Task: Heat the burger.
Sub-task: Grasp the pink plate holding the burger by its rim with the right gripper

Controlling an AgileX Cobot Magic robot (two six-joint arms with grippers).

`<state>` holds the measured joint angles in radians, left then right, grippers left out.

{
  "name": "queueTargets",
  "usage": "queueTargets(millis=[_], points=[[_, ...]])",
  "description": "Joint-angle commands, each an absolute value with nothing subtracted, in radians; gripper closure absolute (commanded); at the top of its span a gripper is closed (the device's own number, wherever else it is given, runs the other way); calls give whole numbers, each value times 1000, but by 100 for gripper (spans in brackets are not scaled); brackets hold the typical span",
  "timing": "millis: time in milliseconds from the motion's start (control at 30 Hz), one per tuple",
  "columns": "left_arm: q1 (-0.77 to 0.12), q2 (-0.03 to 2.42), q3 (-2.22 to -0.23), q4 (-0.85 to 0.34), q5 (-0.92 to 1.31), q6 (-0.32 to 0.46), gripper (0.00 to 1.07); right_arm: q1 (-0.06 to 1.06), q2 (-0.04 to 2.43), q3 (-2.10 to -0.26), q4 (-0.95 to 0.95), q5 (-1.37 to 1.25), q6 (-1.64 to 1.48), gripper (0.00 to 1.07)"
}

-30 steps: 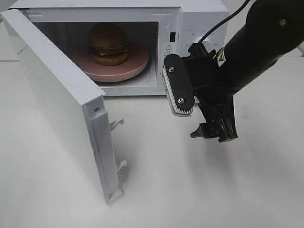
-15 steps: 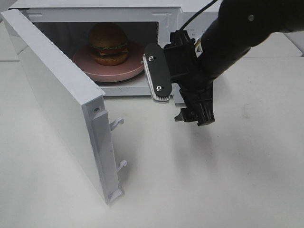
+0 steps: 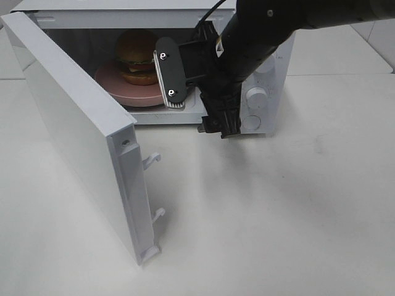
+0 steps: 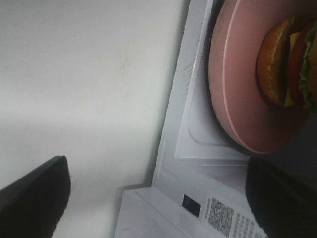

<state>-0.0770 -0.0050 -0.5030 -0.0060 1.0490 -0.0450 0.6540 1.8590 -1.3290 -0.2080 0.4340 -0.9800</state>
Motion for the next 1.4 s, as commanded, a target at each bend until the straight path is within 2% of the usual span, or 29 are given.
queueTargets(millis=[33,533,1400], points=[[-75,-23,-500,-9,1036,-48,7,669,1897,-1371,-239,430,-958,16],[-75,-23,-500,-9,1036,-48,7,693,2089,-1587,-263,439,-905,20],[-75,-23,-500,-9,1036,-47,7,678,2336,-1841,-258,499,-909,25]])
